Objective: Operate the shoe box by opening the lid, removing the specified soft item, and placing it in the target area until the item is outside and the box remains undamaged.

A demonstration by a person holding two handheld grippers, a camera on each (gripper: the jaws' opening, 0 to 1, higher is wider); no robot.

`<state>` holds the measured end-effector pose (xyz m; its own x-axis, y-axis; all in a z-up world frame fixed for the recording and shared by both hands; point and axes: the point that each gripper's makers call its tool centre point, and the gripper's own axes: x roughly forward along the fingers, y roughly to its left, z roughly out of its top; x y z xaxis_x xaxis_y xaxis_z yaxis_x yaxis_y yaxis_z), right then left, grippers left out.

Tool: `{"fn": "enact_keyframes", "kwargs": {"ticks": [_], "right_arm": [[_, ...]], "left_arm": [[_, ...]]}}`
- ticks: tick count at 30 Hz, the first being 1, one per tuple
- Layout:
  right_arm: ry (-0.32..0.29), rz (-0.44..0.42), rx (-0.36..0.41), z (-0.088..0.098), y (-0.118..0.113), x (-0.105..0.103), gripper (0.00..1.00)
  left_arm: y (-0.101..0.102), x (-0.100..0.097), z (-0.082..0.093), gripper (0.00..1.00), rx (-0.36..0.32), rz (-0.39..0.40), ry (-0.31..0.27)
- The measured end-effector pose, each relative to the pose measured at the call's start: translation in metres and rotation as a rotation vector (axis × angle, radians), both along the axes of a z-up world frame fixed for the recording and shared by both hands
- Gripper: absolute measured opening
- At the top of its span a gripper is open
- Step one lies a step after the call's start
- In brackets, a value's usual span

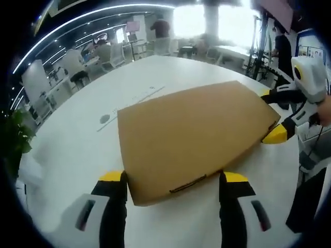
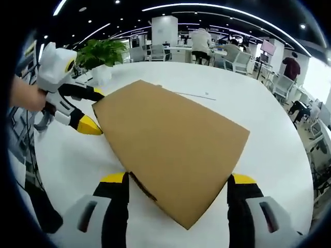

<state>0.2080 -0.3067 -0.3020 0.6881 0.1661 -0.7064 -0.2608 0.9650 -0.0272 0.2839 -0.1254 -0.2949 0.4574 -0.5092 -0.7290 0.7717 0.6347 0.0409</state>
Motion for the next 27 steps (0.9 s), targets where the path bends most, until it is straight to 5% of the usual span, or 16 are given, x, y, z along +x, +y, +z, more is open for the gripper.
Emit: {"fn": "enact_keyframes", "kwargs": {"ticks": [27], "right_arm": [[-0.053,0.024,0.000,-0.002,0.005,-0.001,0.81]], "left_arm": [[0.009,-0.012,-0.001,0.70,-0.073,0.087,-0.002]]}}
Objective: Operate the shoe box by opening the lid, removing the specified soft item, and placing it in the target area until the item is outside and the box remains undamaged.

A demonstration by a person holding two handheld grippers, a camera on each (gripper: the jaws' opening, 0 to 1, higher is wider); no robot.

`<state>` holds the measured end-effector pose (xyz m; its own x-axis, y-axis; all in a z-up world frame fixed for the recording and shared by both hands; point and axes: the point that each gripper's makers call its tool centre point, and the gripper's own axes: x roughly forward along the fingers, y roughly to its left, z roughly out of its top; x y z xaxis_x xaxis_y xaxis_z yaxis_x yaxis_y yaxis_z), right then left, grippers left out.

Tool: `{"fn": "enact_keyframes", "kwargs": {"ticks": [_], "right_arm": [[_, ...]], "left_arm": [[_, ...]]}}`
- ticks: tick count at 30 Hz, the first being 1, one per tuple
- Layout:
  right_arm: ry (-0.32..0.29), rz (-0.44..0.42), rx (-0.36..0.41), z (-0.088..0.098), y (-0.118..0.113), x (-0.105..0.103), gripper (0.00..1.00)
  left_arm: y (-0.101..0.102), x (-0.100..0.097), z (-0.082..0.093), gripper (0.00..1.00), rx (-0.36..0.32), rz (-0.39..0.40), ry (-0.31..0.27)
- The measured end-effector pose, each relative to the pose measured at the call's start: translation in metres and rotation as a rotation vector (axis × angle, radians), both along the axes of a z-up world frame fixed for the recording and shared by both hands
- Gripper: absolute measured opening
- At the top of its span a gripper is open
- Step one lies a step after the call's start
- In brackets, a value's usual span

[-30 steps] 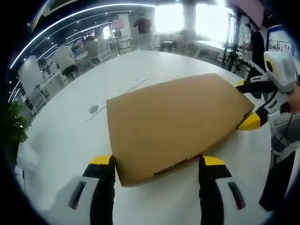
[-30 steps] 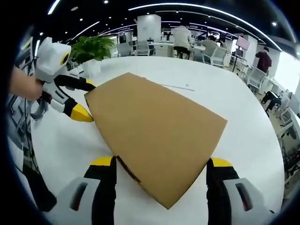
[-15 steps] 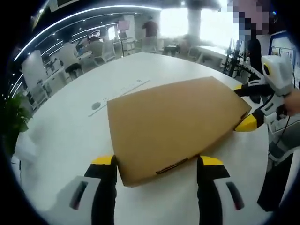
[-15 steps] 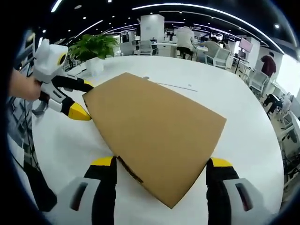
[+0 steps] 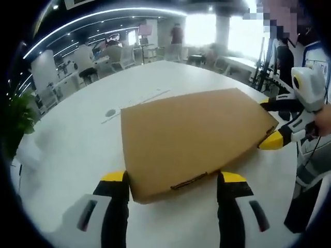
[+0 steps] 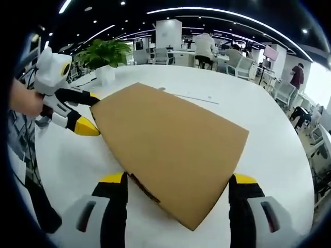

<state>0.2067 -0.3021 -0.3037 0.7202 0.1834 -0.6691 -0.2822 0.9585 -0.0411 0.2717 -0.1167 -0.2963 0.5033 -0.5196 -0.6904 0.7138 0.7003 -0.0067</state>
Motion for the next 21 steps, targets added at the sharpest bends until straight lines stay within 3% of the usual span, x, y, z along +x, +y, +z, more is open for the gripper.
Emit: {"fn": "enact_keyframes", "kwargs": {"ticks": [9,21], "right_arm": [[-0.006,0.012,0.001,0.000,0.001,-0.001,0.81],[0.016,0.020,0.003,0.000,0.002,-0.003,0.79]], "left_arm": [[0.001,-0.006,-0.004,0.71,0.027,0.044,-0.014],[0.006,-0.012,-0.003,0.70,0.010,0.080,-0.013]]}}
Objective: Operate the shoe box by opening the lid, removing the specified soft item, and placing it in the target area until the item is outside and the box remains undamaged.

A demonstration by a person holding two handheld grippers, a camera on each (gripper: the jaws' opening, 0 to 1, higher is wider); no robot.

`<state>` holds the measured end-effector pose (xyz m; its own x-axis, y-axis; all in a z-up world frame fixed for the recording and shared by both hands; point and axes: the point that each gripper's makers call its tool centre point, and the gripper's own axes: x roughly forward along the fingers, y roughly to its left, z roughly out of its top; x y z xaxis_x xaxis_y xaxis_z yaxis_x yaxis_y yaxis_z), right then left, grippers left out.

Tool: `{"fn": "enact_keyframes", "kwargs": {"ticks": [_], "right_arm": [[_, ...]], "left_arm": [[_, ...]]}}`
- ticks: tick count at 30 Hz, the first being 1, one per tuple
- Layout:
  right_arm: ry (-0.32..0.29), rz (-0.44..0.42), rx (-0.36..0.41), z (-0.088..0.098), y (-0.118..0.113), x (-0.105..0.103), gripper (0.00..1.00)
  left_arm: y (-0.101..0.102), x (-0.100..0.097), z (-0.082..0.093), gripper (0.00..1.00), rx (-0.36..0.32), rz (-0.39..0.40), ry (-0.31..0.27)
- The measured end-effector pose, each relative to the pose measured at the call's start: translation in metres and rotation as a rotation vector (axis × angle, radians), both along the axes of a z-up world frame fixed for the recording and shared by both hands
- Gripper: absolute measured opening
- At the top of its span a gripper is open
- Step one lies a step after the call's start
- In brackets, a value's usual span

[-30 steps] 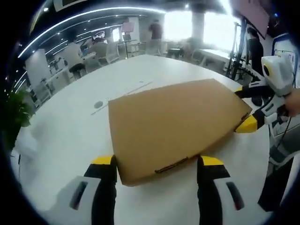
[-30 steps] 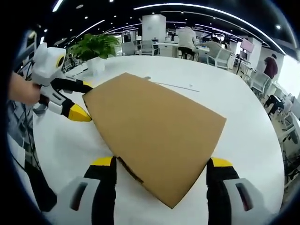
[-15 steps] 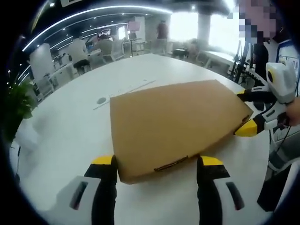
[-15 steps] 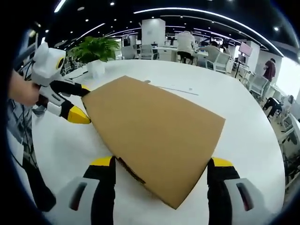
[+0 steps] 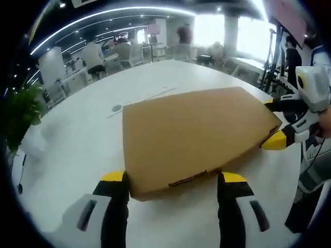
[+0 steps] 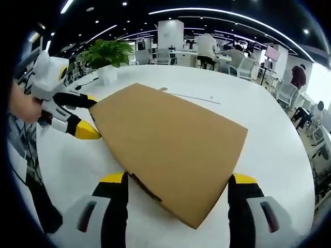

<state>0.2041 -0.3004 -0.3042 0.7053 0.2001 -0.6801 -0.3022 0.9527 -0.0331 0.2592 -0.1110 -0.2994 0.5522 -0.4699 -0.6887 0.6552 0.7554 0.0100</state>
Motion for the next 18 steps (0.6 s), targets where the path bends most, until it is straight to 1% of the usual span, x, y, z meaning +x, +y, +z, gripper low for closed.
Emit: {"fn": "enact_keyframes", "kwargs": {"ticks": [1,3,7,10,15,18], "right_arm": [[-0.001,0.003,0.002,0.0000,0.0002,-0.0001,0.79],[0.000,0.008,0.001,-0.0002,0.0006,-0.0014,0.79],[-0.006,0.001,0.009,-0.0003,0.0013,-0.0040,0.78],[-0.024,-0.008,0.027,-0.0012,0.0016,-0.0074,0.77],[-0.010,-0.017,0.026,-0.0004,0.0029,-0.0080,0.76],[-0.003,-0.021,0.025,0.0003,0.0037,-0.0092,0.76]], "left_arm": [[0.0006,-0.0007,0.0001,0.70,-0.003,0.009,0.007],[0.0013,-0.0044,-0.0007,0.70,-0.005,0.027,-0.001],[0.0026,-0.0059,-0.0011,0.70,-0.010,0.041,0.003],[0.0033,-0.0088,-0.0010,0.70,-0.008,0.049,0.007],[0.0042,-0.0100,-0.0009,0.69,-0.012,0.050,0.006],[0.0059,-0.0094,-0.0004,0.68,-0.019,0.037,0.009]]}}
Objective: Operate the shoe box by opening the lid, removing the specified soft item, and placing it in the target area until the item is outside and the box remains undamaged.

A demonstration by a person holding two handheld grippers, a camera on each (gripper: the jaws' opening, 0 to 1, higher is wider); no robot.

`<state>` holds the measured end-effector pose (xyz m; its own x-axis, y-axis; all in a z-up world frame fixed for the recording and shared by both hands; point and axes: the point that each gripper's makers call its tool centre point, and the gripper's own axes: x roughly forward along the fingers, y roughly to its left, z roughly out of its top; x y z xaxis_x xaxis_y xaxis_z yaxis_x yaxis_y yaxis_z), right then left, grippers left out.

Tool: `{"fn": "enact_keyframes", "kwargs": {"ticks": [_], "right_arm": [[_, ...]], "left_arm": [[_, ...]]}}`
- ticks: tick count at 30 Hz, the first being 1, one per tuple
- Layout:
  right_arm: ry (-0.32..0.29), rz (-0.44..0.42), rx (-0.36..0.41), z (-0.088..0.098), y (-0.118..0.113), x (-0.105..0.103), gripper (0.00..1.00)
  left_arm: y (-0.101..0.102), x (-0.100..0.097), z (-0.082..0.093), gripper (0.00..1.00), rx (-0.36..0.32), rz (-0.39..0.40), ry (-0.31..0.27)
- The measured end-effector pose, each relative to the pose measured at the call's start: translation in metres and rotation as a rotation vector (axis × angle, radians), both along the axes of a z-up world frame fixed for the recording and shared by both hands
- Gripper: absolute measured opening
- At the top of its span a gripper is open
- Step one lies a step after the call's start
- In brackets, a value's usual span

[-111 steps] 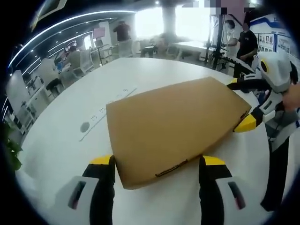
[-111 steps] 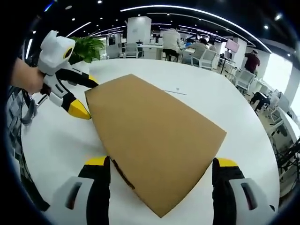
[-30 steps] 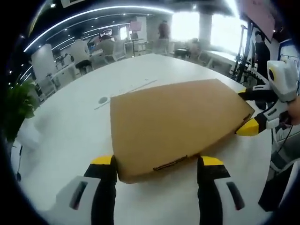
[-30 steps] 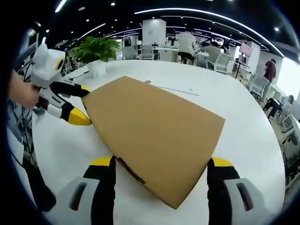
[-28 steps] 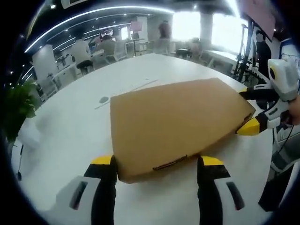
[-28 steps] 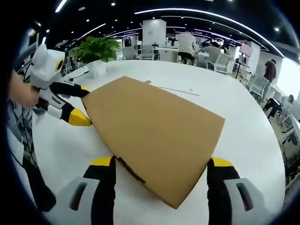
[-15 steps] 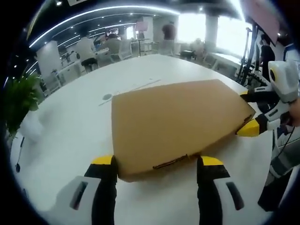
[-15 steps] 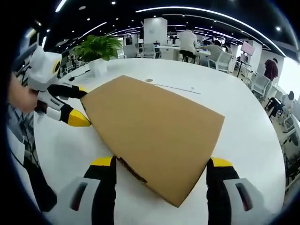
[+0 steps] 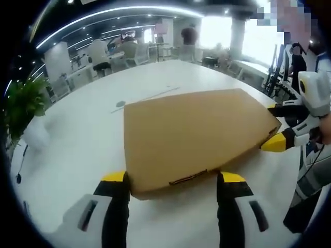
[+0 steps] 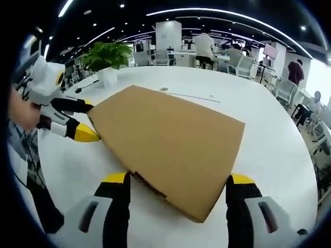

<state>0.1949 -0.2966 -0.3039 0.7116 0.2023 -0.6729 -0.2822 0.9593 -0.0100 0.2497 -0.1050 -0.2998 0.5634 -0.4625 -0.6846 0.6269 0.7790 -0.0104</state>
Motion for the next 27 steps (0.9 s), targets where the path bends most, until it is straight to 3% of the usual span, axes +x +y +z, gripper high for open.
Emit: {"fn": "enact_keyframes", "kwargs": {"ticks": [3,27], "right_arm": [[0.024,-0.002,-0.032,-0.002,0.002,-0.003,0.76],[0.021,0.026,-0.006,0.000,0.006,-0.025,0.75]], "left_arm": [[0.002,-0.003,0.000,0.67,0.001,-0.001,0.009],[0.010,-0.035,-0.001,0.67,-0.027,0.061,-0.005]]}}
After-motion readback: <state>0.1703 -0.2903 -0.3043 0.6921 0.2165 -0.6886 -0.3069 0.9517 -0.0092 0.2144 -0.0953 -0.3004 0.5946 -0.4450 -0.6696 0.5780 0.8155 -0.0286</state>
